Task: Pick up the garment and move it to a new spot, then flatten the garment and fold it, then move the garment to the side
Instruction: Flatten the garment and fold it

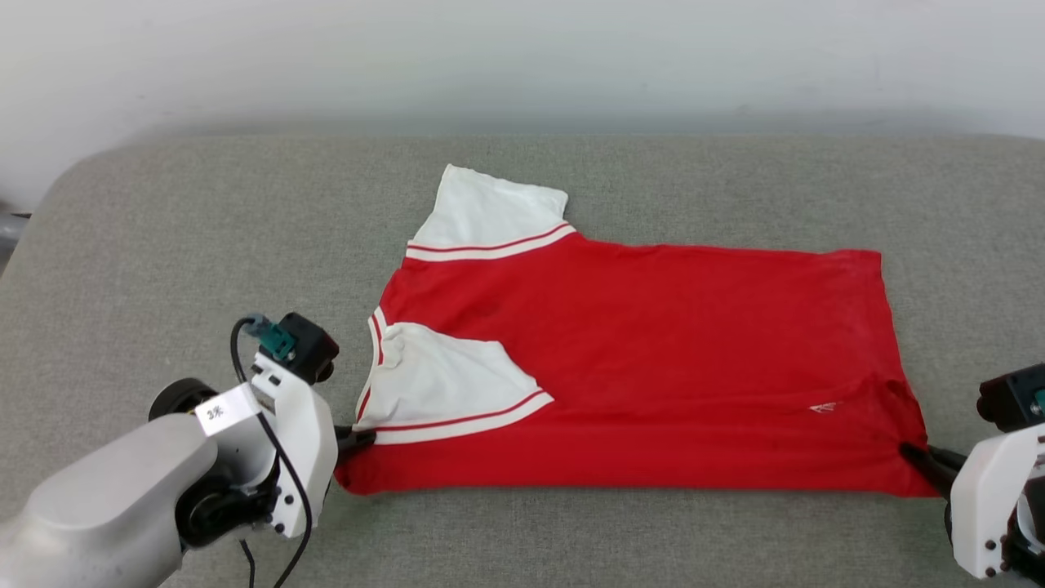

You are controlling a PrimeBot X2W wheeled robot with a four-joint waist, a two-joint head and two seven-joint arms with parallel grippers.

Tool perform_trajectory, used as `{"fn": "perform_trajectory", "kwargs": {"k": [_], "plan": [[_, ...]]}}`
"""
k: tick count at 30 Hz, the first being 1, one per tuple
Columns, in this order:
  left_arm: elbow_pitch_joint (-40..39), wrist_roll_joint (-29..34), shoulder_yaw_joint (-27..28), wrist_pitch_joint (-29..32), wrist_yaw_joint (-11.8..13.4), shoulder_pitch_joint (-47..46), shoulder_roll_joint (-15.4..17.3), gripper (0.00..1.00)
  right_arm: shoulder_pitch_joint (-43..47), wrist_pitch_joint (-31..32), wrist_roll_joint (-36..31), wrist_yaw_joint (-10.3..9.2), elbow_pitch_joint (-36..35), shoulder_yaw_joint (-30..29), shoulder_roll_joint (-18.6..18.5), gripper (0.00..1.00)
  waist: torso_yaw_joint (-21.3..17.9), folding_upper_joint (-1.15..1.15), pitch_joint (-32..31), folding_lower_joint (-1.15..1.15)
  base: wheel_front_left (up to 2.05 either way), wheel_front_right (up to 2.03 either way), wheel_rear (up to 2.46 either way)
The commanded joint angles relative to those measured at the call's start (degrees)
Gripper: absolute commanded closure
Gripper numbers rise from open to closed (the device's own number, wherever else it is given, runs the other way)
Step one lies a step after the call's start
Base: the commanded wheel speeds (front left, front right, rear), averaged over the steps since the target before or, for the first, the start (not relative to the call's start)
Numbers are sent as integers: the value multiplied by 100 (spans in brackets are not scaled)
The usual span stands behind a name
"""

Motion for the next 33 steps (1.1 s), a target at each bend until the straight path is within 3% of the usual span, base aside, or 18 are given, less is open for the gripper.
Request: {"fn": "perform_trajectory", "kwargs": {"k": [1, 8, 13, 25, 26, 27, 28, 33], "plan": [[-92, -36, -3, -21, 50, 114, 101, 100, 148, 28, 56, -9, -104, -55, -55, 100, -28, 0, -66, 0, 0, 0, 0], [-740, -71, -45, 8, 280, 515, 462, 100, 771, 218, 103, -9, -610, -456, -70, 100, -81, 0, -162, 0, 0, 0, 0], [-929, -113, -66, 7, 409, 771, 547, 100, 1120, 450, 43, -10, -766, -793, 12, 100, -97, 0, -105, 0, 0, 0, 0], [-378, 18, -91, -174, 404, 1037, 208, 100, 1325, 531, -249, -10, -242, -1026, 533, 100, -50, 0, 70, 0, 0, 0, 0], [-330, -2, -73, -222, 405, 1058, 184, 75, 1324, 454, -295, -10, -219, -1045, 555, 68, -47, 0, 41, 0, 0, 0, 0], [-303, 43, -71, -271, 417, 1050, 169, 33, 1319, 384, -318, -10, -202, -1067, 579, 0, -47, 0, 9, 0, 0, 0, 0], [-277, 90, -70, -313, 429, 1040, 173, 0, 1312, 313, -380, -10, -196, -1081, 581, 0, -46, 0, -29, 0, 0, 0, 0], [-448, 212, 53, -462, 512, 843, 344, 0, 1227, -219, -723, -8, -445, -1279, 664, 0, -38, 0, -186, 0, 0, 0, 0]]}}
